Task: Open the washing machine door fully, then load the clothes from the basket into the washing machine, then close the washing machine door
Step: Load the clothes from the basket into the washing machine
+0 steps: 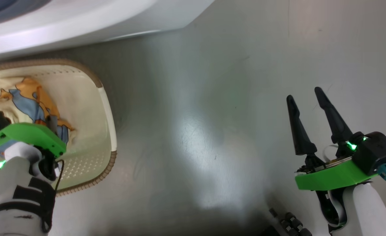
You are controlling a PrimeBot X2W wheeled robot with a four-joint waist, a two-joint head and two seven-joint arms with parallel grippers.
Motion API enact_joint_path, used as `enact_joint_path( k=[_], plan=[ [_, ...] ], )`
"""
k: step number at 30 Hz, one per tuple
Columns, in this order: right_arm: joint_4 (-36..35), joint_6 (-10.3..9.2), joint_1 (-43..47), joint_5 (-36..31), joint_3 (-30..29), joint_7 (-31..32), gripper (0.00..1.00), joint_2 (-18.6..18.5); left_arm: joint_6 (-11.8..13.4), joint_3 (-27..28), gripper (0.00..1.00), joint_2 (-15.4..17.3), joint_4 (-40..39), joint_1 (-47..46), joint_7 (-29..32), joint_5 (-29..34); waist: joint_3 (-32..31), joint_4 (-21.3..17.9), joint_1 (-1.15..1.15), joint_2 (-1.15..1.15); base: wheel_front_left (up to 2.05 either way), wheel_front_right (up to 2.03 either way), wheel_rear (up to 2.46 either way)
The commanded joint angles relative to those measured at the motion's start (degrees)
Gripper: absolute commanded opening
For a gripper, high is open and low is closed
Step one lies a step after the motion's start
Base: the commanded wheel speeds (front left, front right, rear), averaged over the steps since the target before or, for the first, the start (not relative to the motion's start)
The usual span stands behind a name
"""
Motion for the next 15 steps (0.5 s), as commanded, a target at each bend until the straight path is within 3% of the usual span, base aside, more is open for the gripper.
enact_joint_path(
  k=[1, 15],
  plan=[
    [-1.6, 0.09, 0.6, 0.1, 0.9, -0.3, 1.00, -0.3, 0.5, 1.1, 1.00, 2.0, 0.1, 0.8, -0.6, -0.3, 1.5, 0.3, 0.00, 0.00, 0.00, 0.00, 0.00],
    [-4.6, 0.09, 1.5, 0.0, -1.5, -0.3, 1.00, -1.0, 2.9, 0.5, 1.00, 3.0, 1.5, -3.2, -0.7, -0.5, 6.3, 1.2, 0.00, 0.00, 0.00, 0.00, 0.00]
  ],
)
